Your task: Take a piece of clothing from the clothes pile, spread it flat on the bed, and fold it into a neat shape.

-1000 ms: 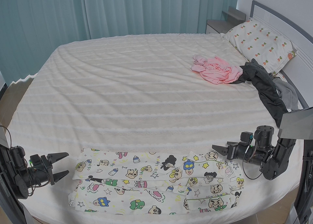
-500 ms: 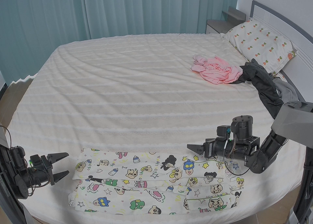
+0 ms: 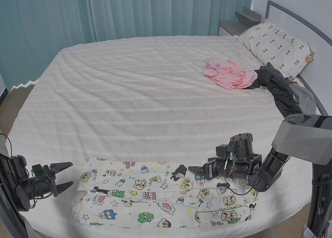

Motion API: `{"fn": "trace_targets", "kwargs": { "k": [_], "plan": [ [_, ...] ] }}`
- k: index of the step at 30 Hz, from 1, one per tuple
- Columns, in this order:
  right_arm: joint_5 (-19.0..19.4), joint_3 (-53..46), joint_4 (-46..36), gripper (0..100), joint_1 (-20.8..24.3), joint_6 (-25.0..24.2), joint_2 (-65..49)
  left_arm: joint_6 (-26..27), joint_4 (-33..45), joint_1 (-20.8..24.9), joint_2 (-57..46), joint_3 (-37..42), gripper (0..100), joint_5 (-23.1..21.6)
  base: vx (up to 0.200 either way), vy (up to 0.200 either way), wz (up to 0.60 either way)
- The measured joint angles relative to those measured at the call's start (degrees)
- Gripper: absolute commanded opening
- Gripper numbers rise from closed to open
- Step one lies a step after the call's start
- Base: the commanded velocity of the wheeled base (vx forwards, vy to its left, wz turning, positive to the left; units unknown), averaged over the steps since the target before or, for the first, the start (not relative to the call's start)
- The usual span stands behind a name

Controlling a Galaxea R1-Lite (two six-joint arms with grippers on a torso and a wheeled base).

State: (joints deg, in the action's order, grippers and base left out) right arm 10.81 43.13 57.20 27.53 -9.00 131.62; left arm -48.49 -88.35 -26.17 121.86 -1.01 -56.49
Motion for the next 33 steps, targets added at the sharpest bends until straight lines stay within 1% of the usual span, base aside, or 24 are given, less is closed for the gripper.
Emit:
{"fn": "trace_targets", "kwargs": {
  "k": [10,14,25,26,30,33],
  "plan": [
    [-0.34,-0.83,1.78,0,1.49,0.27,0.84,0.0,0.0,0.0,0.0,0.0,100,-0.02,0.0,0.0,0.0],
    [-1.71,-1.46,4.08,0,2.23,0.29,0.82,0.0,0.0,0.0,0.0,0.0,100,-0.02,0.0,0.0,0.0],
    [-2.34,-3.06,5.38,0,4.28,0.29,0.4,0.02,0.0,0.0,0.0,0.0,100,-0.02,0.0,0.0,0.0],
    [-2.34,-3.11,5.42,100,4.33,0.27,0.35,0.13,0.0,0.0,0.0,0.0,100,-0.02,0.0,0.0,0.0],
    [-2.28,-3.67,6.41,100,4.17,-0.24,-0.17,0.51,-0.22,0.16,-0.02,0.0,100,0.41,0.0,0.0,0.0],
    [-2.15,-5.95,8.62,100,3.89,-0.55,-1.63,0.57,-0.37,0.79,-0.44,0.0,100,2.39,0.0,0.0,0.0]
  ]
}}
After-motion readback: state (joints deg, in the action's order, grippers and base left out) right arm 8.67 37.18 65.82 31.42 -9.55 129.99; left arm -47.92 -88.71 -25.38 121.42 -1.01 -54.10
